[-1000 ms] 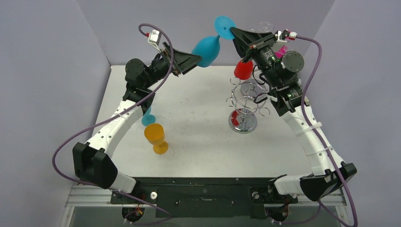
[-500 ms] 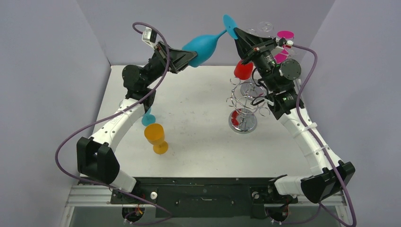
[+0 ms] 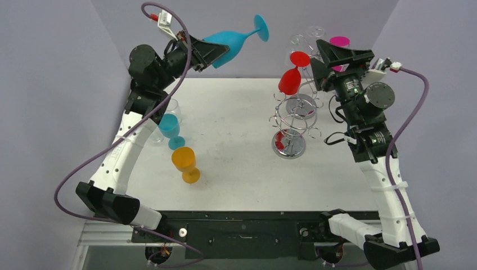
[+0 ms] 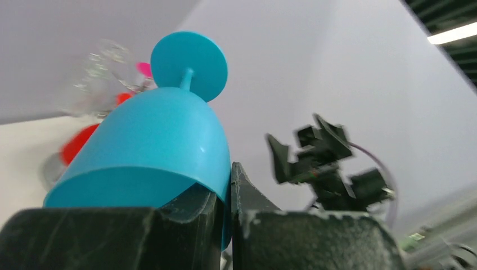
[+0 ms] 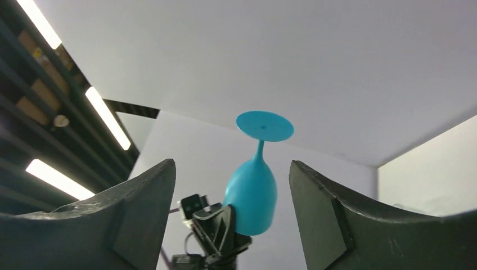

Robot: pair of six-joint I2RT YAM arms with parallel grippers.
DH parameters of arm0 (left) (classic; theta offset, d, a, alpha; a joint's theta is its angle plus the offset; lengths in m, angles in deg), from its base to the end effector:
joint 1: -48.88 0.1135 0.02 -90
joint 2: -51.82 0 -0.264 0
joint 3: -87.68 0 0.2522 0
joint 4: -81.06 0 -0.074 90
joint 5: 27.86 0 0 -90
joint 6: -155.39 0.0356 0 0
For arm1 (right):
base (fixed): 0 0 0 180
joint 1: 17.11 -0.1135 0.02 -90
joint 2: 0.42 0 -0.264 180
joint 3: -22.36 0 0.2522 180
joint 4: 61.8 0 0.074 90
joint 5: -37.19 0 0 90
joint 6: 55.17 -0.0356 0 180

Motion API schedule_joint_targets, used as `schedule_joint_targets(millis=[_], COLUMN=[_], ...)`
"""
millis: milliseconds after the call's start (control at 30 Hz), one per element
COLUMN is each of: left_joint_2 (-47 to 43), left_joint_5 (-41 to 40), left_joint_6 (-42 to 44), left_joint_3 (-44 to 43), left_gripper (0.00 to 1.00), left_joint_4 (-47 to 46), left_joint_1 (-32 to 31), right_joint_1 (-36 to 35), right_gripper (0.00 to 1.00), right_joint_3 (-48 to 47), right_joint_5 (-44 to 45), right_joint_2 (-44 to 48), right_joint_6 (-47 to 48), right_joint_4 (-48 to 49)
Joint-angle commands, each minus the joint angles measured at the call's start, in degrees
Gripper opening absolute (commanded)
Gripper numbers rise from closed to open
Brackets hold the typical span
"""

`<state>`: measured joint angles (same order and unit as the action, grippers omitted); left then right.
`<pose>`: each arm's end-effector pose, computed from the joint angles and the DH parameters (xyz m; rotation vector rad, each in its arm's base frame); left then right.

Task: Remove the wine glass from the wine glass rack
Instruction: Place the wine glass at the center of the board.

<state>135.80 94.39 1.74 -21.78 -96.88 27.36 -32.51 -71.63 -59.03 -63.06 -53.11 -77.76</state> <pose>0.2866 -0.1334 0.5259 0.0659 1.3990 -1.5939 0.2106 0.0620 0.5082 0.7932 1.2600 1.5790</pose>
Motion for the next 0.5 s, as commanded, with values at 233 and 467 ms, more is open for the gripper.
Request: schedule_joint_targets(millis=[233,467], left_joint_2=[7.3,22.0], left_joint_5=[-33.9,-40.4], left_joint_6=[40.6,47.2], left_joint_3=[-28.8,-45.3], left_gripper=[0.0,0.0], left_joint_4=[57.2,71.0], left_joint_1=[3.8,6.0], right_joint_1=[0.7,0.3], right_gripper=[0.72,0.71], right_joint_3=[-10.7,-13.8], right_joint_5=[7.7,6.7], right_joint_2=[0.1,-2.8], right_joint_6=[26.9,33.2], right_joint_4=[-25.2,-32.0])
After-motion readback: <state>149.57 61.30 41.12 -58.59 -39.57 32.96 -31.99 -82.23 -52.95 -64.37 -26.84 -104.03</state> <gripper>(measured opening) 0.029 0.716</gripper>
